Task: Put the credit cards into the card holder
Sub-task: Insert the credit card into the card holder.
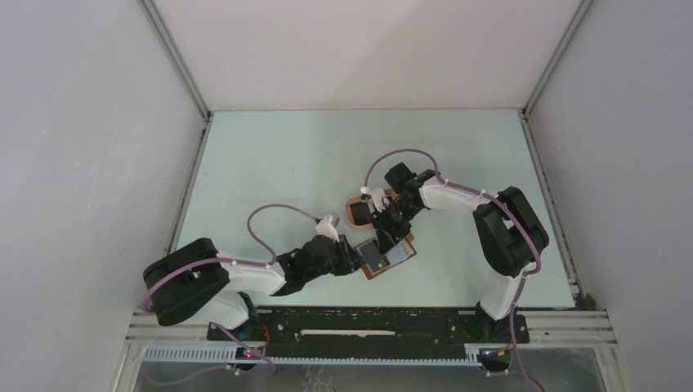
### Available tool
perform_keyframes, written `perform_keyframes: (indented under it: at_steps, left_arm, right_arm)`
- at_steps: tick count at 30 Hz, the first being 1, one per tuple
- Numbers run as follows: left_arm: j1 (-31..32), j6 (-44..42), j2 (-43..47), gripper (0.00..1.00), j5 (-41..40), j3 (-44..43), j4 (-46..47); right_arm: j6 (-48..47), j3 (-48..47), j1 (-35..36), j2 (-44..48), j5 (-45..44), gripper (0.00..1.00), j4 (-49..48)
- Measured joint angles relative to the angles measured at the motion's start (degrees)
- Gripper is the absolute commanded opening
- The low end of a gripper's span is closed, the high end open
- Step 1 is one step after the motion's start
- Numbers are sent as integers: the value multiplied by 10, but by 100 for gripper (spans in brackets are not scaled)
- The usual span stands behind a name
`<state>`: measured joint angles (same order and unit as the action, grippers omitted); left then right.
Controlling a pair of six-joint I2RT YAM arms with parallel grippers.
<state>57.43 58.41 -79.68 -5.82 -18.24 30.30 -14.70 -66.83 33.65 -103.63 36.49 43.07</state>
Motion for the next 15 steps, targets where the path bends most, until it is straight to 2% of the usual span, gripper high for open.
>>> perform_keyframes:
  at_steps: [8, 15]
  left_arm:
    - [0, -5, -25, 26, 2, 0, 0]
    - [0, -4, -57, 26, 9, -2, 45]
  right_arm:
    - [3, 0, 2, -16, -4, 47, -1]
    - [8, 0, 24, -30, -4, 46, -2]
